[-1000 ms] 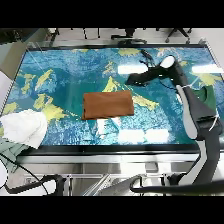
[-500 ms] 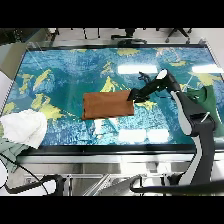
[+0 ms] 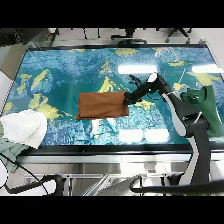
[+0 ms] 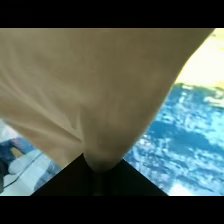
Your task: Fold the shirts.
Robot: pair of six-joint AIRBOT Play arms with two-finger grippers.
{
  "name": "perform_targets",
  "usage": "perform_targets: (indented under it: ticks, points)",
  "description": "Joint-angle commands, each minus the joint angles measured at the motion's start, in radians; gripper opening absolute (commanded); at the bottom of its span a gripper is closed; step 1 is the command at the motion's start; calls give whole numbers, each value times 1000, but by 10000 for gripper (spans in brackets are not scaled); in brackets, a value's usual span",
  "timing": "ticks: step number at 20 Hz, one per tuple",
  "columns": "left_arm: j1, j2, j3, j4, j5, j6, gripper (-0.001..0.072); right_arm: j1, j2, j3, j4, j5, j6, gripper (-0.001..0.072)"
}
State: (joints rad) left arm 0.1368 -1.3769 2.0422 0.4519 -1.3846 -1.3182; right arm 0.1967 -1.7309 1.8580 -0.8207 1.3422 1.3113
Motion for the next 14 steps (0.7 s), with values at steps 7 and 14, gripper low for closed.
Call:
perform_targets:
  ticks: [7,14]
  points:
    - [1,-1,0,0,-43,2,28,-375,256,185,22,50,81,19]
    - [1,-1,0,0,-89,2,28,-867,407,192,186,19,88,19]
